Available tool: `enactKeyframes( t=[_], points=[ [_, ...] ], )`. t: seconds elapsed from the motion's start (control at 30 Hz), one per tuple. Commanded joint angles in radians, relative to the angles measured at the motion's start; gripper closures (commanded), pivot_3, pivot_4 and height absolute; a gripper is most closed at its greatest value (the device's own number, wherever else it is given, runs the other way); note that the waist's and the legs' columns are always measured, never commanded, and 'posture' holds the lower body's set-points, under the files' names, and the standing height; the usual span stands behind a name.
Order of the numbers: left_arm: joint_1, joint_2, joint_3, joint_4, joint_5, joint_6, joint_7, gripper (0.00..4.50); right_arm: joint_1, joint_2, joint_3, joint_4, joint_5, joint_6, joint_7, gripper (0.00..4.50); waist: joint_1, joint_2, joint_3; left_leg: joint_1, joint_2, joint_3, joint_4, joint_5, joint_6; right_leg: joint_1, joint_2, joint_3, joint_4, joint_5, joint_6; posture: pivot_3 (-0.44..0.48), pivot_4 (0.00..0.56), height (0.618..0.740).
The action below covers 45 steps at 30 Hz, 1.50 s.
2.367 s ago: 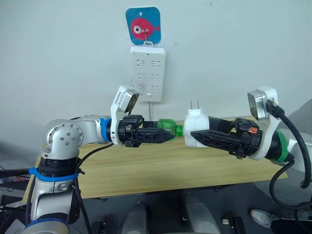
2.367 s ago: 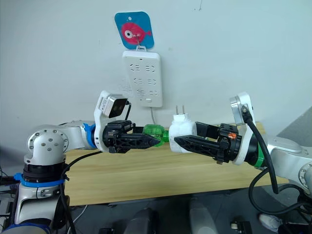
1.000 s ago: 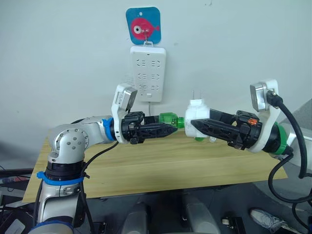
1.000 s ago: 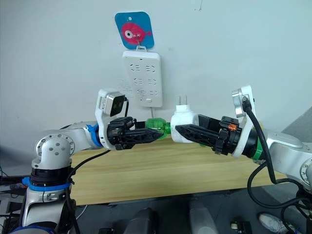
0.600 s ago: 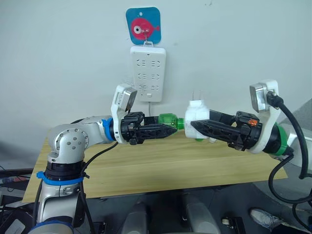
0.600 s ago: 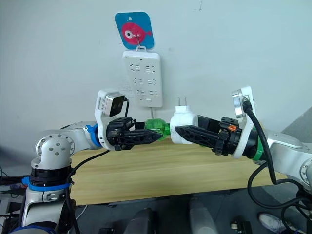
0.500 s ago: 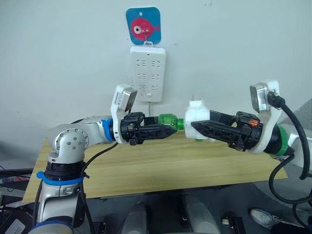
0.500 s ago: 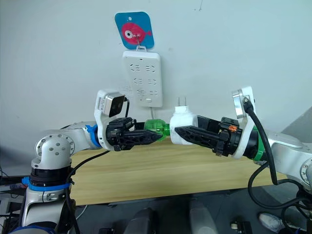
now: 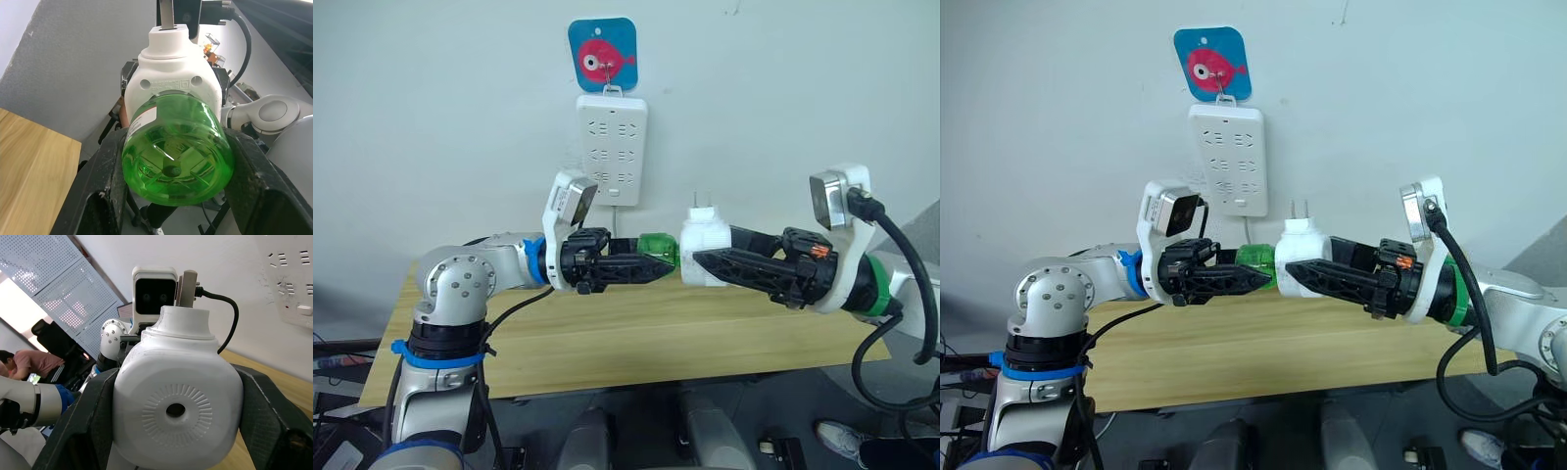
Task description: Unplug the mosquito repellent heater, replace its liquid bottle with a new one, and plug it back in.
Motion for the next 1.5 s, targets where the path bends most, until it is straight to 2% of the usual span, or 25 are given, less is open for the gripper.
enactKeyframes(
  t=[0.03, 0.17, 0.2, 0.3, 0.63, 0.83, 1.07, 1.5],
  points=[
    [-0.011, -0.021, -0.040, -0.064, -0.034, 0.000, -0.004, 2.21, -0.045, -0.015, 0.045, -0.069, 0.003, 0.017, -0.018, 1.49, 0.000, 0.000, 0.000, 0.000, 0.000, 0.000, 0.000, 0.000, 0.000, 0.000, 0.000, 0.000, 0.000, 0.000, 0.000, -0.158, 0.149, 0.730],
    [-0.001, -0.026, -0.045, -0.066, -0.019, -0.012, -0.001, 2.21, -0.043, -0.031, 0.055, -0.069, 0.037, 0.020, -0.042, 1.49, 0.000, 0.000, 0.000, 0.000, 0.000, 0.000, 0.000, 0.000, 0.000, 0.000, 0.000, 0.000, 0.000, 0.000, 0.000, -0.158, 0.149, 0.730],
    [0.000, -0.028, -0.045, -0.064, -0.014, -0.015, 0.001, 2.21, -0.042, -0.034, 0.056, -0.069, 0.041, 0.021, -0.045, 0.76, 0.000, 0.000, -0.001, 0.000, 0.000, 0.000, 0.000, 0.000, 0.000, 0.000, 0.000, 0.000, 0.000, 0.000, 0.000, -0.158, 0.149, 0.730],
    [0.003, -0.032, -0.048, -0.058, -0.003, -0.025, 0.007, 2.21, -0.039, -0.041, 0.058, -0.070, 0.048, 0.014, -0.056, 0.00, 0.001, 0.000, -0.003, 0.000, 0.000, 0.000, 0.000, 0.000, 0.000, 0.000, 0.000, 0.000, -0.001, 0.000, 0.000, -0.158, 0.149, 0.730],
    [-0.001, -0.048, -0.055, -0.047, -0.006, -0.036, 0.045, 2.21, -0.027, -0.058, 0.046, -0.064, 0.081, 0.002, -0.071, 0.00, 0.001, 0.001, -0.005, 0.002, 0.000, 0.000, 0.000, 0.000, 0.000, 0.002, 0.001, 0.001, -0.001, 0.000, 0.000, -0.158, 0.149, 0.730],
    [-0.012, -0.068, -0.029, -0.026, -0.065, -0.005, 0.084, 2.21, -0.012, -0.102, 0.038, -0.042, 0.147, 0.019, -0.074, 0.00, 0.001, 0.001, -0.005, 0.002, 0.000, 0.000, 0.000, 0.000, 0.000, 0.002, 0.001, 0.000, -0.001, 0.000, 0.000, -0.161, 0.147, 0.730],
    [-0.002, -0.068, -0.005, 0.004, -0.151, 0.032, 0.123, 2.21, 0.007, -0.138, 0.032, -0.031, 0.163, 0.026, -0.017, 0.00, 0.001, 0.001, -0.006, 0.002, 0.000, 0.000, 0.000, 0.000, 0.000, 0.003, 0.001, 0.000, -0.001, 0.000, 0.000, -0.155, 0.136, 0.730],
    [0.005, -0.090, 0.019, 0.053, -0.196, 0.020, 0.185, 2.21, 0.022, -0.212, 0.015, -0.077, 0.144, 0.055, 0.055, 0.00, 0.001, 0.001, -0.009, 0.003, 0.000, 0.000, 0.000, 0.000, 0.000, 0.003, 0.001, 0.000, -0.001, 0.000, 0.000, -0.156, 0.134, 0.730]
  ],
)
